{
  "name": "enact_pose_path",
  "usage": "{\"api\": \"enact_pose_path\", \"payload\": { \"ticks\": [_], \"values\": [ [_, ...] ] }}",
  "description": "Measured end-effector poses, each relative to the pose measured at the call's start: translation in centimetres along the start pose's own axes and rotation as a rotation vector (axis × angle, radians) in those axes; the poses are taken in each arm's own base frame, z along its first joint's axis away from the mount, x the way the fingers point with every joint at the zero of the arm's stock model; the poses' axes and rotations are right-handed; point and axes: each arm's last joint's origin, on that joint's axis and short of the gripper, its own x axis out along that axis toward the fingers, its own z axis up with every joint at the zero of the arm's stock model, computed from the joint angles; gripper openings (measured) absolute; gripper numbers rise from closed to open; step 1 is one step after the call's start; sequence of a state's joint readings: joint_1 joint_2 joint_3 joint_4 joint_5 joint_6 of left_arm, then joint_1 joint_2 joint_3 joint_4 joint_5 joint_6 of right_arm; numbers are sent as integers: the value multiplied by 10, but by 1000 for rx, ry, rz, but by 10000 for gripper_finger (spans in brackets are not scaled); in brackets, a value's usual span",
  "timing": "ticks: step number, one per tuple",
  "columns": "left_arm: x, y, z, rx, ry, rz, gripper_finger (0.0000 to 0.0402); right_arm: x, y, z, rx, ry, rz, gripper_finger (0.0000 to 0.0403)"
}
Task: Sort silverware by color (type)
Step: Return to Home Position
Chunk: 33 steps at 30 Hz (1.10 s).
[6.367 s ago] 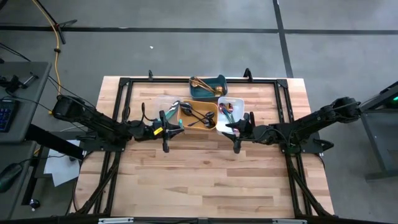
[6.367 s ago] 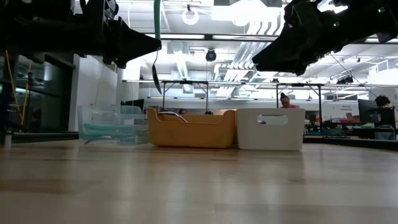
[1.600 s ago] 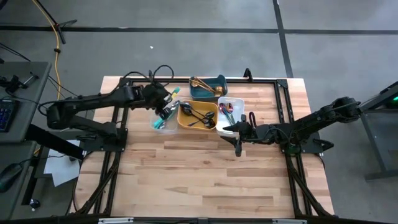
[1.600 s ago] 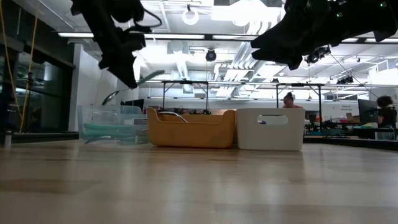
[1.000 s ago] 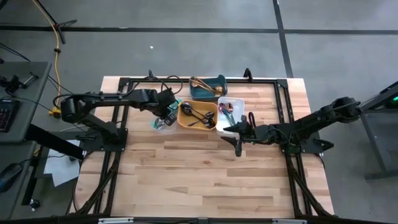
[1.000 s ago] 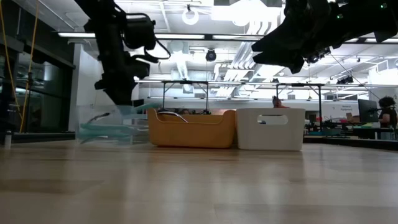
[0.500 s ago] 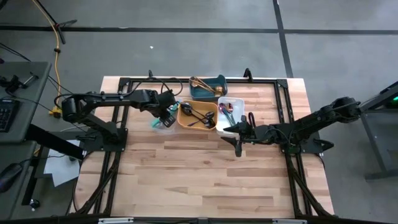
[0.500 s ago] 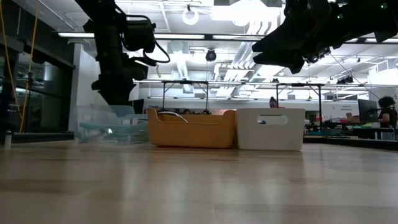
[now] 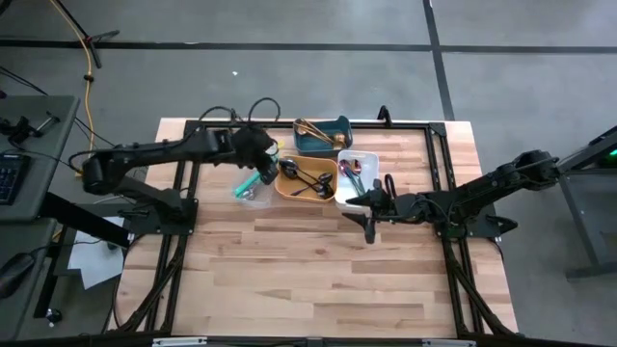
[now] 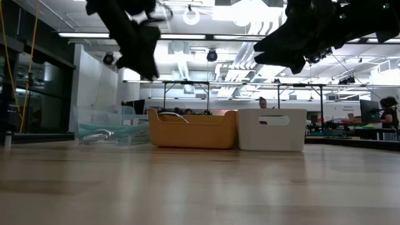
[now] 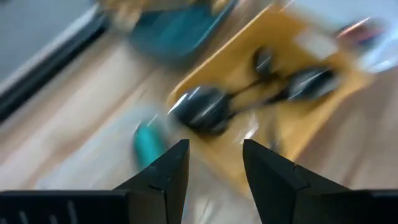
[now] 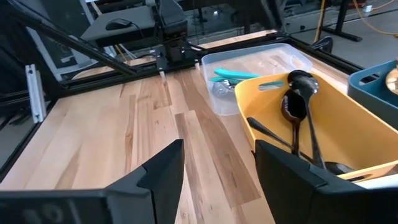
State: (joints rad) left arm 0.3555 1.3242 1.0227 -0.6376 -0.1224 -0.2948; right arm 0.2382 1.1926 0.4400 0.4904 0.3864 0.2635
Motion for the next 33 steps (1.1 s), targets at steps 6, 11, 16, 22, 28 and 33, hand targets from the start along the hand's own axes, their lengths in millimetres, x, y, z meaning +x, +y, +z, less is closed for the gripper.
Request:
{"api": "enact_pose_path", "payload": {
  "ticks": [6,11,16,22,28,33],
  "values": [
    [-16,-27,-18,120,-332,-235,144,0,1,0,-2,5,20,190],
    [-19,-48,-51,220,-540,-416,145,0,1,1,-5,-7,23,190],
    [-19,-61,-81,283,-751,-557,145,0,2,4,5,-31,31,190],
    [-15,-59,-103,294,-870,-602,145,0,2,4,-3,-36,36,190],
    [-16,-51,-102,271,-877,-576,145,0,2,5,-25,-46,39,190],
    [-19,-48,-99,258,-901,-569,145,0,2,5,-34,-47,40,190]
  ]
}}
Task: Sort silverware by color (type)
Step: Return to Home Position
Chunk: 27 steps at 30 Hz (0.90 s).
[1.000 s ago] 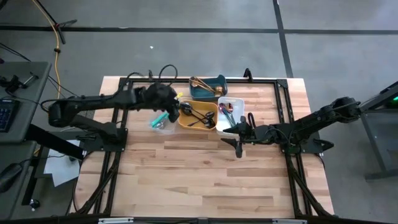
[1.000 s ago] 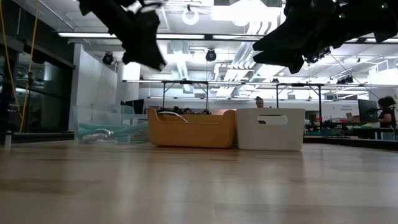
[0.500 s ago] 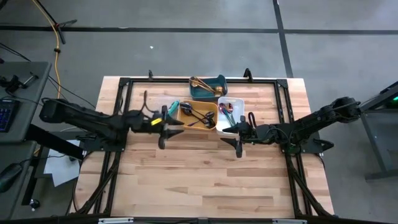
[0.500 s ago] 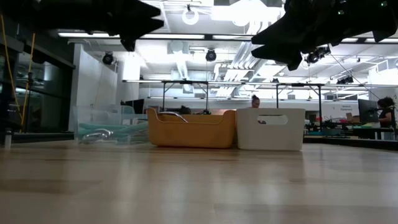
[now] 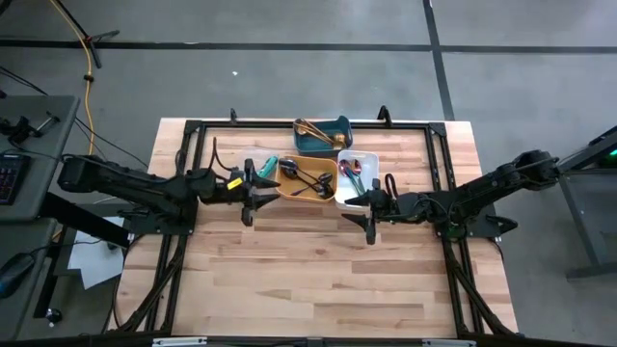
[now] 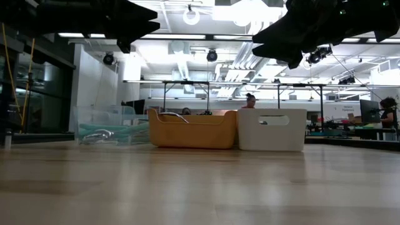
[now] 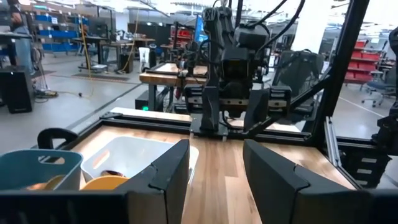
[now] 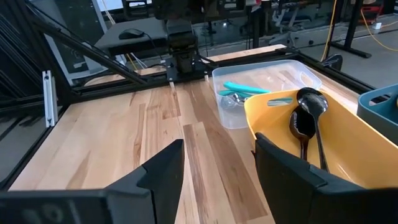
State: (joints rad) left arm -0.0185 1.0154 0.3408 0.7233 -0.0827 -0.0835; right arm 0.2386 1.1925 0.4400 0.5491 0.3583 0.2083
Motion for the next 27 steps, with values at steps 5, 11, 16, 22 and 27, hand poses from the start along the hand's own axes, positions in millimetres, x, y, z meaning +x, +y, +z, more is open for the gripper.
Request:
{"api": "enact_pose_path", "payload": {
  "ticks": [5,11,16,22,27],
  "values": [
    [-1,0,2,9,-12,-1,145,0,0,0,-4,-1,0,190],
    [-2,0,3,20,-15,-1,145,0,0,0,-7,-1,0,190],
    [-2,0,3,27,-14,-1,145,0,0,0,-20,-1,-1,190],
    [-2,0,3,45,-14,-1,145,0,0,0,-27,-1,-2,190],
    [-2,0,3,43,-14,-1,145,0,0,0,-33,-1,-1,190]
  ]
}}
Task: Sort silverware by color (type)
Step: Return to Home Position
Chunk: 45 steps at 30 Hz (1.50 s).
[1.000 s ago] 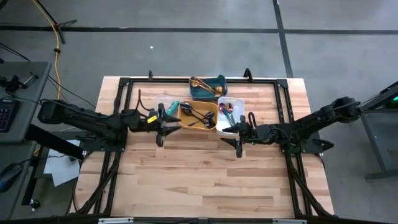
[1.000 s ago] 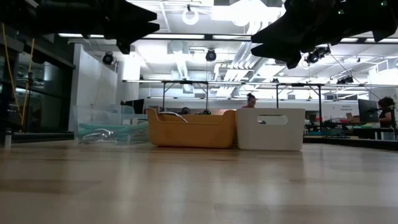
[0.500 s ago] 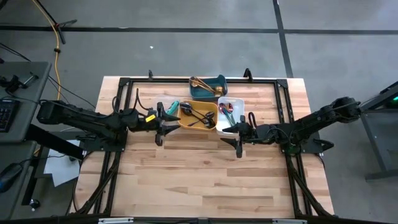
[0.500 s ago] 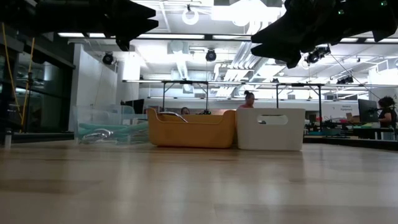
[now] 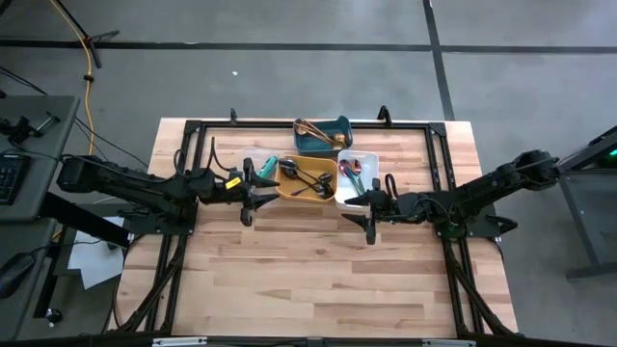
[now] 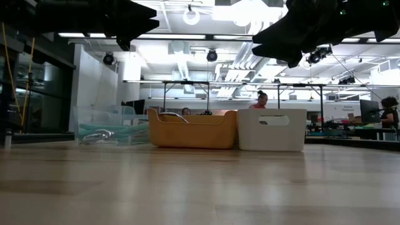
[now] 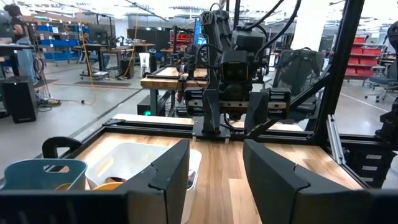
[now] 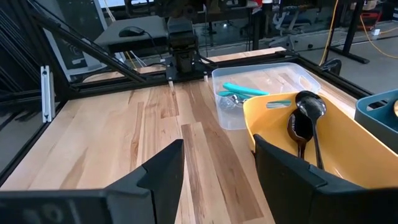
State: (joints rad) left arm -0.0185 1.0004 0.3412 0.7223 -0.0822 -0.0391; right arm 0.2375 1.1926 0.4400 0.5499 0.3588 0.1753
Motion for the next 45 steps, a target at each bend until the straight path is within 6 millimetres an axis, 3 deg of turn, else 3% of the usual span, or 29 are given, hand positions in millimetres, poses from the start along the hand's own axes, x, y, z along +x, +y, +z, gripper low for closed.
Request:
{"api": "enact_pose_path", "payload": {
  "ticks": [26,36,45],
  "values": [
    [0,0,1,-2,-9,-1,145,0,1,5,-3,-50,6,190],
    [0,0,3,116,-22,-15,145,0,1,5,-8,-50,7,190],
    [-16,24,24,186,-117,51,145,0,1,5,-9,-47,8,190]
  ]
}}
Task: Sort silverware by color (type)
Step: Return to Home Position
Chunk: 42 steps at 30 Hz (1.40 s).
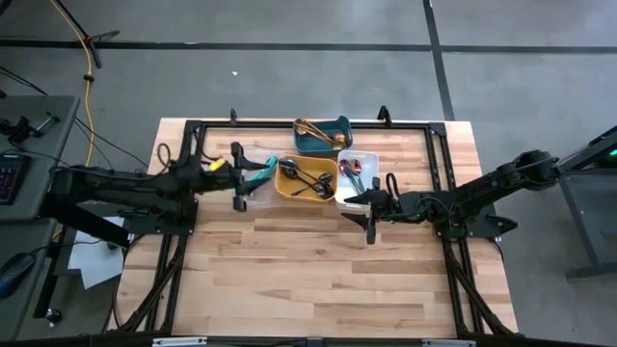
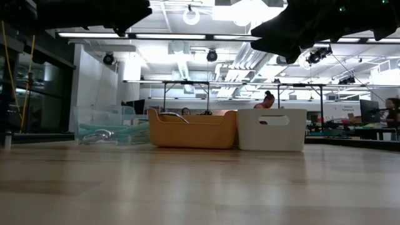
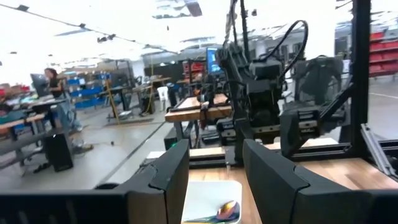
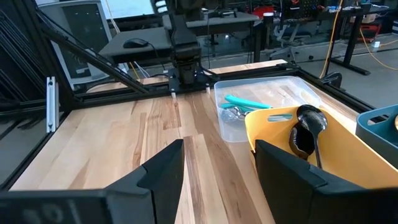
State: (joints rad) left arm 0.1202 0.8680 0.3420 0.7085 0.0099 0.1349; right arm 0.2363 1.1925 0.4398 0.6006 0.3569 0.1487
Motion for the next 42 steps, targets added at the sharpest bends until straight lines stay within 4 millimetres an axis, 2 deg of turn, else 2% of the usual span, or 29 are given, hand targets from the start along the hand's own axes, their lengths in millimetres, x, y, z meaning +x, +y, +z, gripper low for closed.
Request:
{"api": "enact_pose_path", "payload": {
  "ticks": [3,6,11,15,18,21,32,38,42],
  "values": [
    [-8,10,5,-1,-8,-20,145,0,0,0,-2,4,0,190],
    [-15,16,1,-35,14,-54,145,0,0,-1,-2,6,0,190],
    [-30,12,-22,-86,26,-88,145,0,0,-1,-5,12,0,190],
    [-47,7,-45,-123,-34,-77,145,0,0,-1,-5,12,0,190],
    [-57,7,-51,-179,-107,-23,145,0,0,-1,-5,12,0,190],
    [-58,4,-50,-221,-108,-25,145,0,0,-1,-5,12,0,190],
    [-59,-12,-57,-208,5,-134,145,0,0,-3,-5,31,17,190],
    [-66,-11,-50,-156,-35,-134,145,0,1,-3,-1,34,39,190],
    [-75,-10,-50,-166,-4,-120,145,0,1,-3,1,36,48,190]
  ]
}}
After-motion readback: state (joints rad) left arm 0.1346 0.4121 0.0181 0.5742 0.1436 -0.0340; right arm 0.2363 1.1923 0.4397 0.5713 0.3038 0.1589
